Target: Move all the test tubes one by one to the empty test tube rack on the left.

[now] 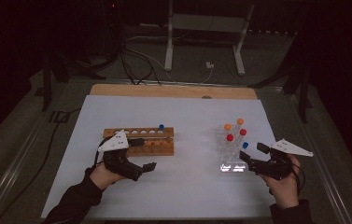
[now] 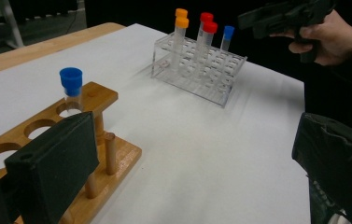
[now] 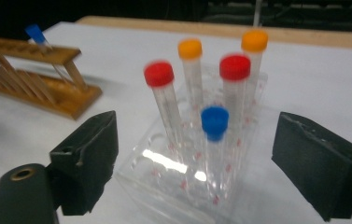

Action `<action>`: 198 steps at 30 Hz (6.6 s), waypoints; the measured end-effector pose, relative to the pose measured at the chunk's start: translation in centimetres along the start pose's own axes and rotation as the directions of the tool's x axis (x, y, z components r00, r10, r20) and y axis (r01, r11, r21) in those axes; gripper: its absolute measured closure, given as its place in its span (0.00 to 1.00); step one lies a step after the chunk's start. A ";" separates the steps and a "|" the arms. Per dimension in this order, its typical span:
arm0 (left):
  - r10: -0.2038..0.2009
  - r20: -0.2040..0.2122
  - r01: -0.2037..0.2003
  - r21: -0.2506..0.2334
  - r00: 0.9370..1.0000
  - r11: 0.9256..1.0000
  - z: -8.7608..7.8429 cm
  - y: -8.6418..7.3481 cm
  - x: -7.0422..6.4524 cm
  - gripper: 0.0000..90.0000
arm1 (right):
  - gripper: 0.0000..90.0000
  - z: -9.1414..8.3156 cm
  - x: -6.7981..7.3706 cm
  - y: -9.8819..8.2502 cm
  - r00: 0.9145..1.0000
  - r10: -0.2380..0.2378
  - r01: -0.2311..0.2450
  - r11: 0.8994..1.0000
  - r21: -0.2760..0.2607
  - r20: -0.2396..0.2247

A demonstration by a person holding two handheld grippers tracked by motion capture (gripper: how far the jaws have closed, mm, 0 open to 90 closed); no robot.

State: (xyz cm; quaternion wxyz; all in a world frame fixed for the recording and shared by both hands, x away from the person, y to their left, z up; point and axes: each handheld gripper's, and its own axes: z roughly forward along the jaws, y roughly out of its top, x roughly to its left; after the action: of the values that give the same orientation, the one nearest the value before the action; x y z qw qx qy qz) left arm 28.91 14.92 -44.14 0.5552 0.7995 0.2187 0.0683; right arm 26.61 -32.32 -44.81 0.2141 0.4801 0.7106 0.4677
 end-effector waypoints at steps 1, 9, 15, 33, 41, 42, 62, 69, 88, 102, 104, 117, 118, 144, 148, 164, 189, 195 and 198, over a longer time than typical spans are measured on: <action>0.003 -0.001 -0.003 0.002 1.000 1.000 0.0 0.0 -0.1 0.01 | 0.19 0.2 -0.1 -0.2 1.000 -0.002 0.002 1.000 0.010 0.005; 0.005 0.015 -0.005 -0.002 1.000 1.000 0.3 -0.2 -0.2 0.01 | 0.35 1.1 -0.7 -1.1 1.000 -0.017 0.016 0.998 0.056 0.015; 0.003 0.017 -0.003 -0.002 1.000 1.000 0.4 -0.2 -0.2 0.01 | 0.49 1.8 -0.9 -1.3 1.000 -0.020 0.018 0.996 0.087 0.016; 0.004 0.020 -0.004 0.002 1.000 1.000 0.5 -0.3 0.0 0.01 | 0.82 2.2 -1.5 -0.9 0.999 -0.040 0.040 0.995 0.092 0.003; 0.004 0.020 -0.004 0.006 1.000 1.000 0.6 -0.4 0.0 0.01 | 0.84 2.6 -1.4 -0.9 0.999 -0.045 0.045 0.994 0.104 -0.001; 0.004 0.020 -0.004 0.005 1.000 1.000 0.6 -0.4 0.0 0.01 | 0.84 2.6 -1.4 -0.9 0.999 -0.046 0.046 0.993 0.105 0.002; 0.000 0.027 0.000 0.008 1.000 1.000 0.5 -0.3 0.2 0.01 | 0.86 0.1 -0.6 1.3 0.994 -0.104 0.104 0.995 0.009 0.018; 0.004 0.029 -0.004 0.008 1.000 1.000 0.4 -0.2 0.1 0.01 | 0.86 -1.6 0.3 2.5 0.988 -0.150 0.151 0.988 -0.036 0.040; 0.024 0.072 -0.024 0.006 0.997 1.000 1.3 1.1 -0.5 0.01 | 0.86 0.0 6.6 3.1 0.955 -0.226 0.219 0.974 -0.061 -0.191; 0.049 0.149 -0.050 0.003 0.988 0.999 3.6 2.4 -1.8 0.08 | 0.85 3.5 10.5 1.1 0.906 -0.247 0.272 0.962 0.025 -0.345; 0.059 0.165 -0.060 0.000 0.985 0.998 4.0 2.6 -2.1 0.11 | 0.85 3.7 11.0 1.0 0.898 -0.246 0.275 0.961 0.031 -0.365; 0.083 0.232 -0.084 -0.005 0.969 0.996 6.7 3.3 -3.4 0.41 | 0.85 4.5 13.2 0.4 0.864 -0.267 0.314 0.948 0.044 -0.427; 0.082 0.236 -0.083 -0.007 0.968 0.997 6.9 3.3 -3.5 0.45 | 0.85 4.6 13.2 0.4 0.864 -0.264 0.313 0.949 0.046 -0.429; 0.129 0.273 -0.136 0.007 0.953 0.991 8.8 3.5 -4.1 0.86 | 0.85 4.4 13.2 0.5 0.860 -0.268 0.316 0.948 0.040 -0.434; 0.149 0.267 -0.156 0.003 0.952 0.988 8.6 3.6 -4.2 0.86 | 0.84 4.4 13.3 0.5 0.860 -0.269 0.314 0.949 0.035 -0.435; 0.165 0.153 -0.160 -0.045 0.974 0.986 4.3 6.4 -1.6 0.86 | 0.40 3.9 12.6 0.7 0.876 -0.227 0.239 0.971 -0.025 -0.425; 0.125 -0.107 -0.132 -0.064 0.986 0.989 0.0 7.9 5.0 0.86 | 0.00 3.1 11.6 0.7 0.892 -0.218 0.215 0.975 -0.051 -0.397; 0.103 -0.155 -0.115 -0.069 0.982 0.991 0.3 7.6 6.6 0.86 | 0.00 3.2 11.6 0.7 0.890 -0.225 0.225 0.973 -0.046 -0.396; 0.088 -0.175 -0.102 -0.070 0.981 0.992 0.7 7.3 7.2 0.86 | 0.00 3.2 11.5 0.7 0.890 -0.219 0.218 0.975 -0.049 -0.400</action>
State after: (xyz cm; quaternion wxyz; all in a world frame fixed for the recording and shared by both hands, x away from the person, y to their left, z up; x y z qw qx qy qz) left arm 37.56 15.26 -38.69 0.5615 0.7778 0.2243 0.1717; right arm 24.18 -20.59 -44.06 0.1153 0.2902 0.7882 0.5303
